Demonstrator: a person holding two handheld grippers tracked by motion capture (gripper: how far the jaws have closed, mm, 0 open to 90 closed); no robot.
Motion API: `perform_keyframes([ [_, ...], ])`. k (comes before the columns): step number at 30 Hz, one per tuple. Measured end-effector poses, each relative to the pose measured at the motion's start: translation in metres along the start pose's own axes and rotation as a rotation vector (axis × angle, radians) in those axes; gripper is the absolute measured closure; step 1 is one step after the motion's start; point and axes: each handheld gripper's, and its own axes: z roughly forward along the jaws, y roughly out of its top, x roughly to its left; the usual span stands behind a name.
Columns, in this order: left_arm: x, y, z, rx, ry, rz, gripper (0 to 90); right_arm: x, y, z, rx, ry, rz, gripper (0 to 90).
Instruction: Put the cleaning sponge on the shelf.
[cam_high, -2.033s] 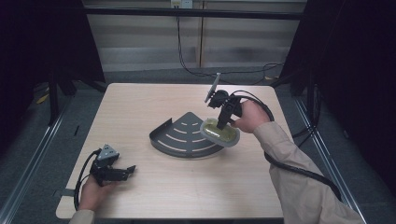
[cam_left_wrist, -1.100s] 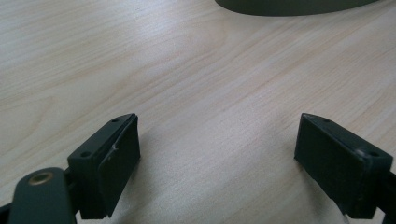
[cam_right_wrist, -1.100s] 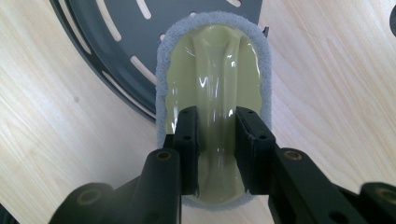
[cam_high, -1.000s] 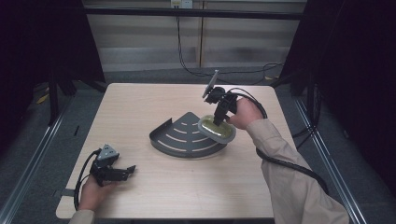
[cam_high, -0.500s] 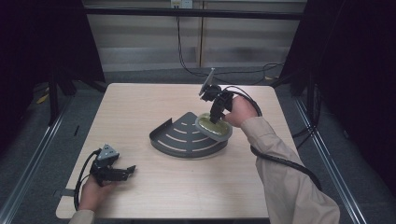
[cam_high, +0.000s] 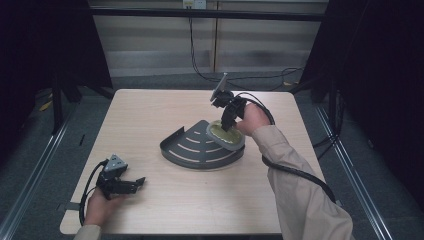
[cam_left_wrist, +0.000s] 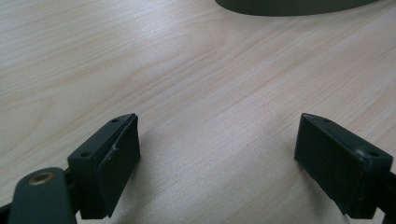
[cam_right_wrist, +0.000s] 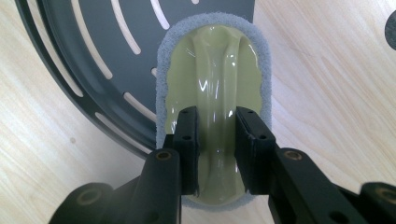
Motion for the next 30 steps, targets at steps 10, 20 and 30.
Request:
perform_keyframes([
  [10, 0.000, 0.000, 0.000, 0.000, 0.000, 0.000, 13.6, 0.003, 0.006, 0.006, -0.008, -0.004, 0.002, 71.6],
  [20, 0.000, 0.000, 0.000, 0.000, 0.000, 0.000, 13.6, 0.007, 0.009, 0.015, 0.000, 0.004, -0.001, 71.6],
  [30, 0.000, 0.000, 0.000, 0.000, 0.000, 0.000, 13.6, 0.006, 0.007, 0.024, 0.000, 0.009, 0.013, 71.6],
])
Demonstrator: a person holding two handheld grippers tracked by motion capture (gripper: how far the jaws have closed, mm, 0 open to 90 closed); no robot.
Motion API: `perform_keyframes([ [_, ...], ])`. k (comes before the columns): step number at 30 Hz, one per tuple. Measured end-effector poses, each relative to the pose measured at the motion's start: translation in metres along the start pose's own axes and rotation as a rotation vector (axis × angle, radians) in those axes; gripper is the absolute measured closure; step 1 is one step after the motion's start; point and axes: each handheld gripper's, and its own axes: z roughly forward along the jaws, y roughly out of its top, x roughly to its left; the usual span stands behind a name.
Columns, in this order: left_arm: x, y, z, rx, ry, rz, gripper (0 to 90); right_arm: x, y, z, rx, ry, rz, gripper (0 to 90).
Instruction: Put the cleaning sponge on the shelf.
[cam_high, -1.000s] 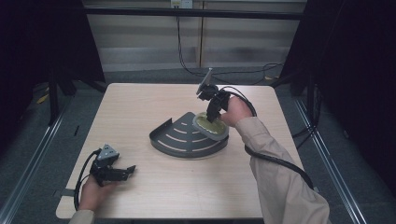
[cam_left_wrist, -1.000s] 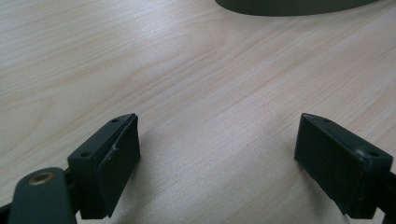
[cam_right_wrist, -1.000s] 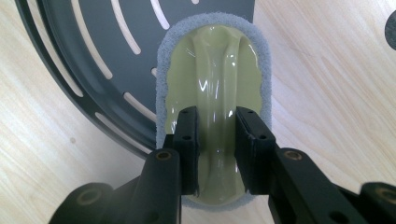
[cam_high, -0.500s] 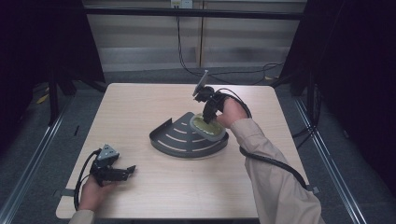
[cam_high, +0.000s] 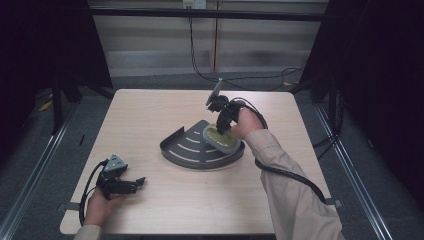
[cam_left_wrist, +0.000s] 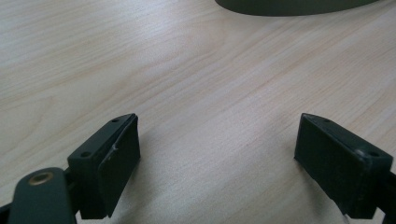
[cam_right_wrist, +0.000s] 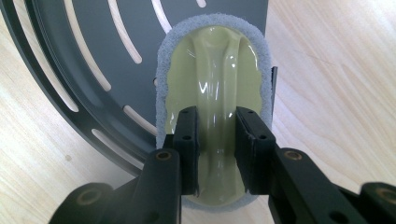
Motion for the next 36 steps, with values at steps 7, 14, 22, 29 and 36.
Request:
perform_keyframes([
  [7, 0.000, 0.000, 0.000, 0.000, 0.000, 0.000, 13.6, 0.000, -0.001, 0.006, 0.002, -0.002, -0.008, 71.6],
  [14, 0.000, 0.000, 0.000, 0.000, 0.001, 0.000, 13.6, 0.000, -0.001, 0.011, 0.010, 0.000, -0.013, 71.6],
  [22, 0.000, 0.000, 0.000, -0.003, 0.002, -0.001, 13.6, 0.001, 0.000, 0.013, 0.007, -0.005, -0.016, 71.5],
  [29, 0.000, 0.000, 0.000, -0.003, 0.002, 0.000, 13.6, 0.001, -0.001, 0.016, 0.011, -0.004, -0.015, 71.5],
  [36, 0.000, 0.000, 0.000, -0.002, 0.002, 0.000, 13.6, 0.000, -0.003, 0.019, 0.010, -0.010, -0.009, 71.5],
])
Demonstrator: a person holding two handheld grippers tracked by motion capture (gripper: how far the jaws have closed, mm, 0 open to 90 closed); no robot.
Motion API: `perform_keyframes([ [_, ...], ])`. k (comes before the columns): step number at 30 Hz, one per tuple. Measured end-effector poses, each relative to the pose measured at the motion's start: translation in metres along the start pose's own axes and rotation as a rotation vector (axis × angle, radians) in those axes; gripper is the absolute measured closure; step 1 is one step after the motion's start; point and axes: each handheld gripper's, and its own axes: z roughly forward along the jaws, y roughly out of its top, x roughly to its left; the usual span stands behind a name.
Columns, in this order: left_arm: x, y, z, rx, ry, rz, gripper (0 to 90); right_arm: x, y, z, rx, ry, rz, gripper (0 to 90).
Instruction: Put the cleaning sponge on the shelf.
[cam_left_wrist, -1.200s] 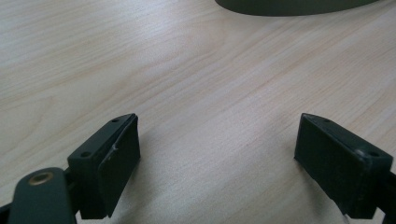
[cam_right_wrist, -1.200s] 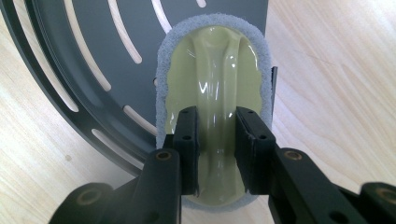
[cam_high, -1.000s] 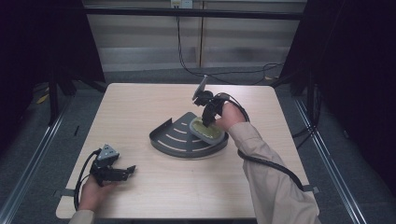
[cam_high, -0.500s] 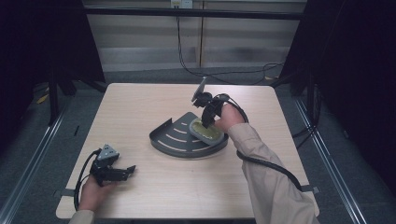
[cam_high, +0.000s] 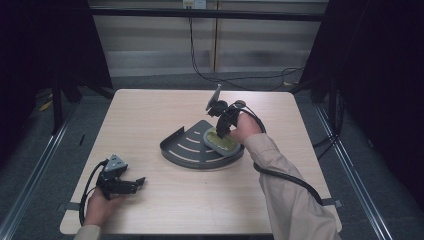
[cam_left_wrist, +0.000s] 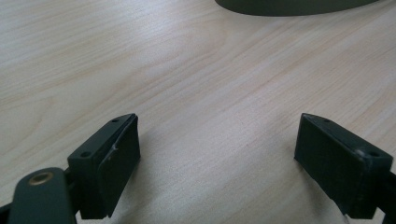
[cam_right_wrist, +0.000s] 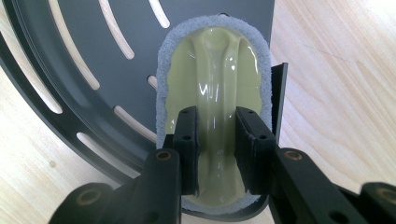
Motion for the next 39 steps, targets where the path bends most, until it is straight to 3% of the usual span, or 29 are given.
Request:
perform_keyframes([
  [39, 0.000, 0.000, 0.000, 0.000, 0.000, 0.000, 13.6, -0.005, -0.008, 0.014, 0.010, 0.005, 0.010, 71.3],
])
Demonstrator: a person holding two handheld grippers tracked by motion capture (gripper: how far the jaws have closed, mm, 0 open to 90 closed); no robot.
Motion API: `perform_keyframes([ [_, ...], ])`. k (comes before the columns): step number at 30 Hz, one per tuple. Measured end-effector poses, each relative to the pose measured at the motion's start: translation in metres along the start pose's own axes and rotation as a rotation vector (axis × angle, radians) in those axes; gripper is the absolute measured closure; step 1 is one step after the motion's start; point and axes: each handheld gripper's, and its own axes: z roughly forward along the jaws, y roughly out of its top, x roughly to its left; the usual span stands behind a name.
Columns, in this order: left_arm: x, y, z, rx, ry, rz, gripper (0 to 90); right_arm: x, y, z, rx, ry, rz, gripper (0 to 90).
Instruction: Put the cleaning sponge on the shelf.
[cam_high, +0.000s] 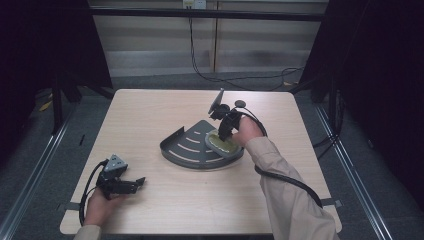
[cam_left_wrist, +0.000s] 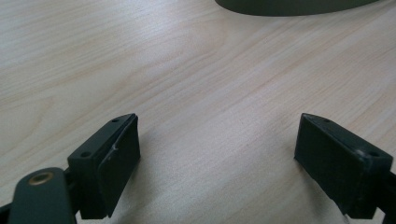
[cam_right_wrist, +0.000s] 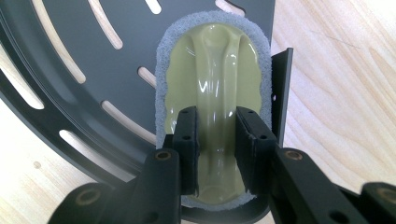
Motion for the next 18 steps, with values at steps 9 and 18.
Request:
perform_keyframes([
  [9, -0.0001, 0.0000, 0.0001, -0.001, 0.002, 0.000, 13.6, -0.0006, -0.0014, 0.0022, -0.004, 0.002, -0.001, 71.3],
  [18, -0.0001, -0.0001, 0.0001, -0.001, 0.002, 0.000, 13.6, -0.0008, -0.0024, 0.0037, 0.002, 0.005, 0.021, 71.1],
])
